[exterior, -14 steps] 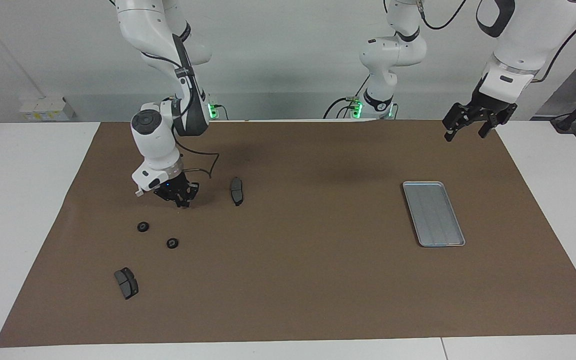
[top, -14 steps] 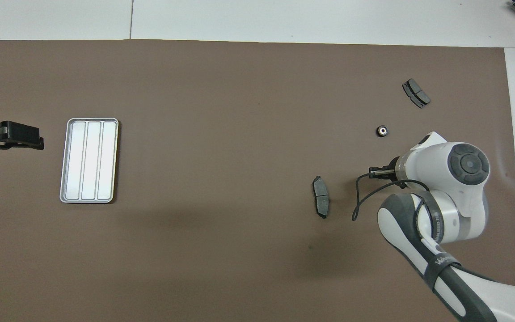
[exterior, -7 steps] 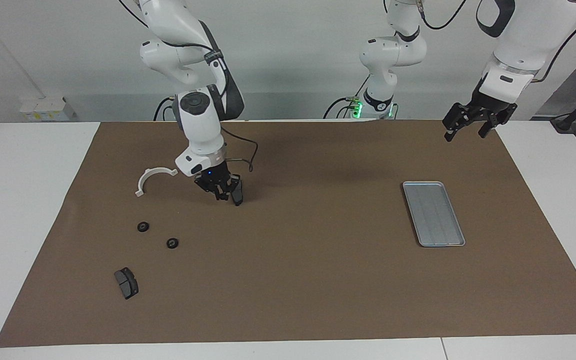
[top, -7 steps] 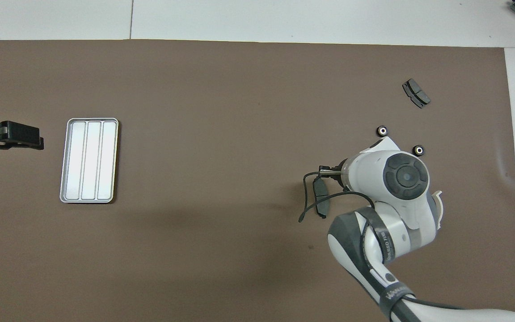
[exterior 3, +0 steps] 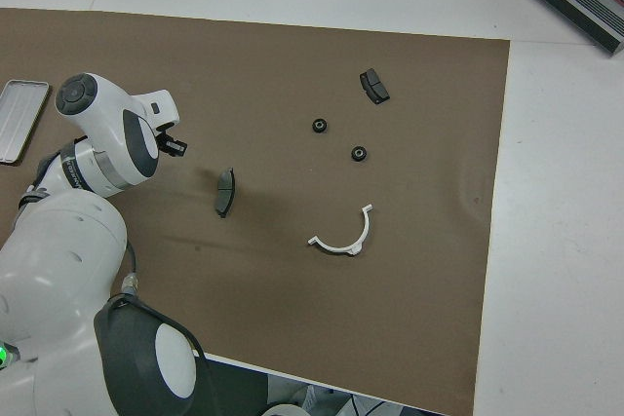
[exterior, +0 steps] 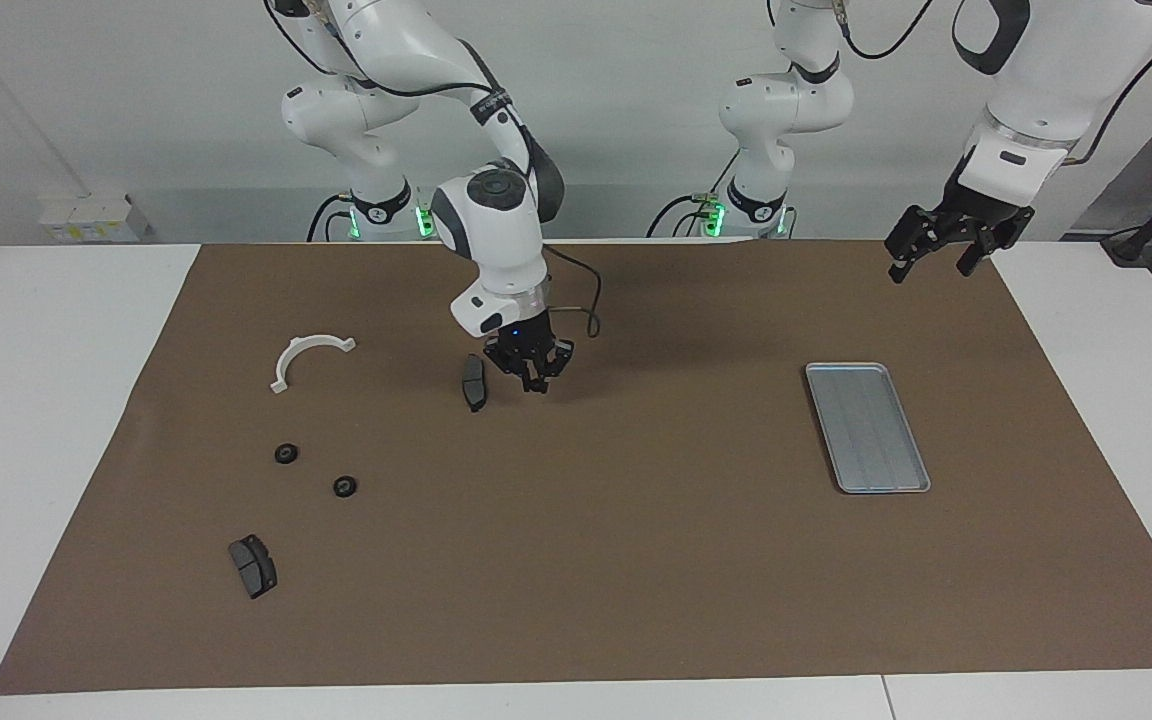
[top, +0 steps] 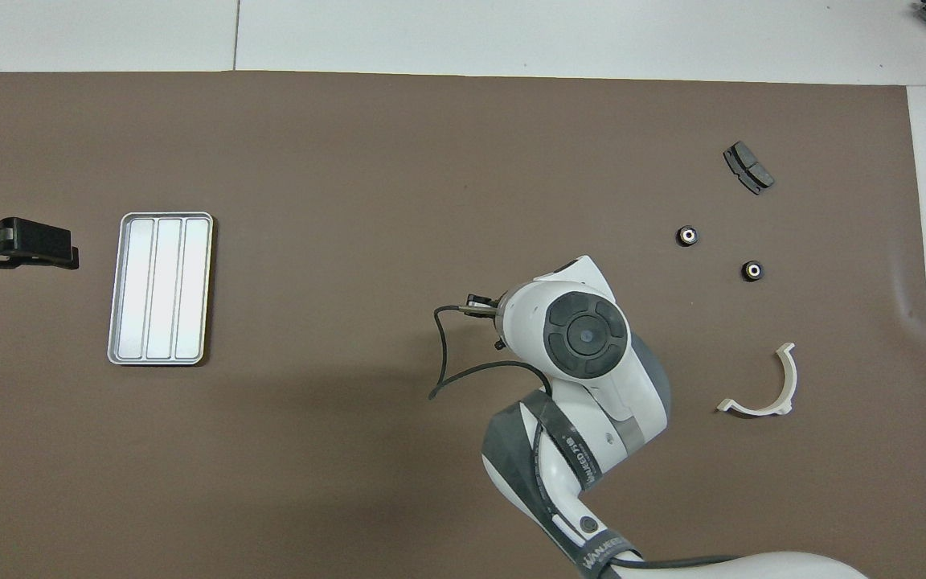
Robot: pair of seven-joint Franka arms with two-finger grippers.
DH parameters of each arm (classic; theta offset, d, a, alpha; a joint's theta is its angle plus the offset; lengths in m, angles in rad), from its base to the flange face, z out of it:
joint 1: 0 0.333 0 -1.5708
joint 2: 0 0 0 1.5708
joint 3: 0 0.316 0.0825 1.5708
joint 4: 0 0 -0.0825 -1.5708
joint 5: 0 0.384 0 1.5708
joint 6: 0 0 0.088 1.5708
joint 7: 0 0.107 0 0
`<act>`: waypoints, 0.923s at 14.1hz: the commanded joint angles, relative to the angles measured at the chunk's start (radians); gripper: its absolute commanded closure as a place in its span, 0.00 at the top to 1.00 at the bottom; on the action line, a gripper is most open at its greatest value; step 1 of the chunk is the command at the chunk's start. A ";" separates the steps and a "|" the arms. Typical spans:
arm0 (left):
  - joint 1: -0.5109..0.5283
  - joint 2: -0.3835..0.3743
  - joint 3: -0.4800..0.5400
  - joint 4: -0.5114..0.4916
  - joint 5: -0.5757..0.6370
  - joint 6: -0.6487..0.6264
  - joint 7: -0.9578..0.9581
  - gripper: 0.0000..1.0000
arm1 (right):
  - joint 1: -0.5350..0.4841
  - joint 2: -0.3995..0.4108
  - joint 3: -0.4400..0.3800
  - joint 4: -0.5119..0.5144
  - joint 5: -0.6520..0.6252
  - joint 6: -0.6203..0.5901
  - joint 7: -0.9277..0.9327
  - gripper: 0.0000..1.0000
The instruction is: Pick bearing gear from pile to tray
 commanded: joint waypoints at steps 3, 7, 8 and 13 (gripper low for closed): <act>0.006 -0.032 -0.002 -0.030 0.016 -0.002 -0.001 1.00 | 0.087 0.173 -0.002 0.213 0.013 -0.035 0.152 0.00; 0.006 -0.032 -0.002 -0.030 0.018 -0.002 -0.001 1.00 | 0.136 0.301 -0.002 0.359 0.004 -0.064 0.224 0.00; 0.006 -0.032 -0.002 -0.030 0.018 -0.002 -0.001 1.00 | 0.156 0.316 -0.003 0.359 0.004 -0.063 0.227 0.00; -0.004 -0.035 -0.004 -0.030 0.018 -0.018 -0.001 1.00 | 0.163 0.323 -0.003 0.350 -0.027 -0.067 0.227 0.71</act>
